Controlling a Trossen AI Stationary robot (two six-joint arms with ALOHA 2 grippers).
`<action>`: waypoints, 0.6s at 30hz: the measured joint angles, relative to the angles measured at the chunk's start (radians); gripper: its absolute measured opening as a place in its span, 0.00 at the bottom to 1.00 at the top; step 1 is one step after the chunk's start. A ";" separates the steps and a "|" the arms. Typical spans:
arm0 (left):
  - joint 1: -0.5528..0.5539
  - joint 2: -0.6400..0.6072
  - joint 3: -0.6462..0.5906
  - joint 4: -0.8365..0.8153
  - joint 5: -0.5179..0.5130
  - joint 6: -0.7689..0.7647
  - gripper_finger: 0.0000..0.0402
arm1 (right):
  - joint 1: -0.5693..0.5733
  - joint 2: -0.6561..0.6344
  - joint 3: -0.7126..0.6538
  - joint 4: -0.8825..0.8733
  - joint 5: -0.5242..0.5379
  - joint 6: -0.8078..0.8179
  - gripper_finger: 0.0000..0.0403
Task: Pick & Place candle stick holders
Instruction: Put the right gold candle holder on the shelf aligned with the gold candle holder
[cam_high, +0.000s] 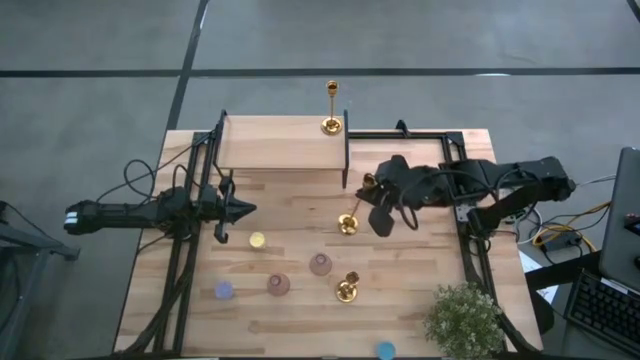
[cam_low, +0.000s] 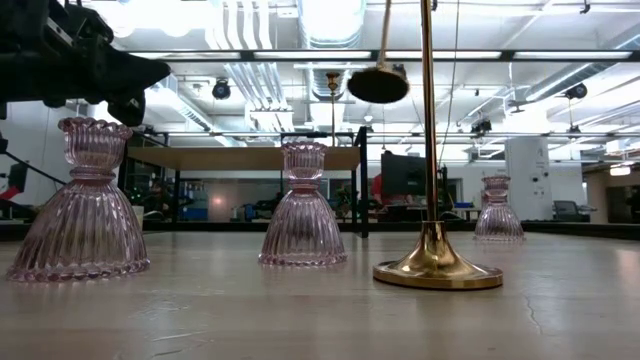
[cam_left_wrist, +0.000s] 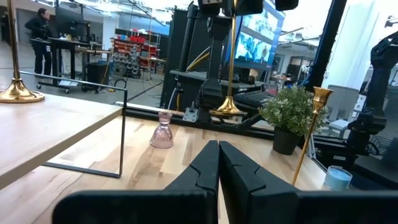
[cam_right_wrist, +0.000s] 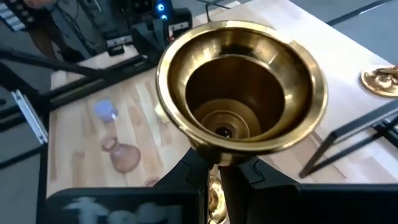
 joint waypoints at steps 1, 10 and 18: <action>0.002 0.000 0.000 0.002 -0.022 0.006 0.04 | -0.008 0.002 0.000 0.012 -0.005 -0.002 0.03; 0.002 0.000 0.000 0.006 -0.234 0.000 0.04 | -0.090 0.053 0.005 0.187 -0.092 -0.100 0.03; 0.000 0.015 0.000 0.319 -0.172 -0.502 0.03 | -0.136 0.207 0.172 0.201 -0.194 -0.176 0.03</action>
